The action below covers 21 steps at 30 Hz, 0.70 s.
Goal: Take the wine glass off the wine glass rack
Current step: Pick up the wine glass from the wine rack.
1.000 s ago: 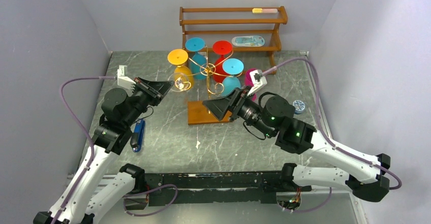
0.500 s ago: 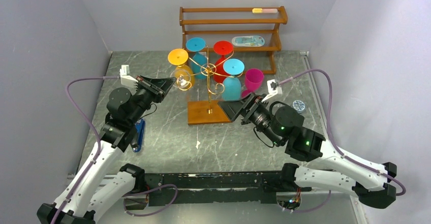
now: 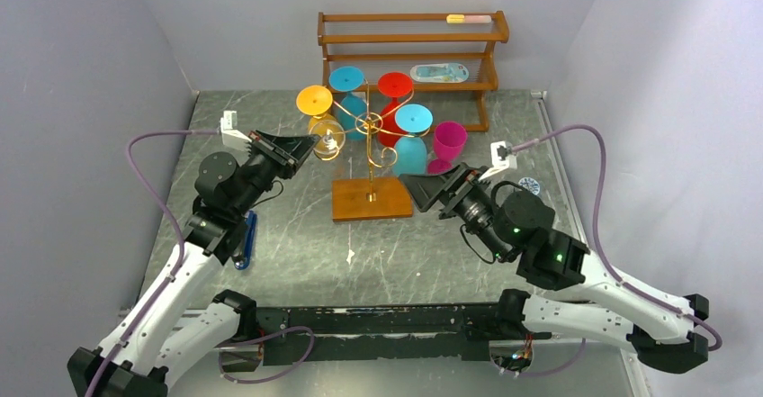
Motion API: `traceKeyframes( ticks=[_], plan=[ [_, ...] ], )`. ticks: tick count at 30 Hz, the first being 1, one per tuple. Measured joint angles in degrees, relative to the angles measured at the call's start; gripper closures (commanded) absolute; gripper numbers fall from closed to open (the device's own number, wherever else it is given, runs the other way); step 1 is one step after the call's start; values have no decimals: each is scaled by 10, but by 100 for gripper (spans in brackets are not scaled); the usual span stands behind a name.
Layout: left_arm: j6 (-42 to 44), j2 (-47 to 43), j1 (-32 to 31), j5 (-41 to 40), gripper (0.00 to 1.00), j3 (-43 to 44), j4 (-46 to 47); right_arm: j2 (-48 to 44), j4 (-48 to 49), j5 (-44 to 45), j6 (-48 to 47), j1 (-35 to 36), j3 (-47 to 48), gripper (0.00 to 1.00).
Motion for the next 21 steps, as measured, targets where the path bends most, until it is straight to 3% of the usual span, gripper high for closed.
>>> traceKeyframes(
  ticks=[8, 21],
  plan=[
    [14, 15, -22, 14, 95, 9, 8, -30, -9, 20, -7, 0, -1, 12],
    [83, 50, -29, 112, 95, 42, 13, 15, -49, -8, -47, 0, 34, 7]
  ],
)
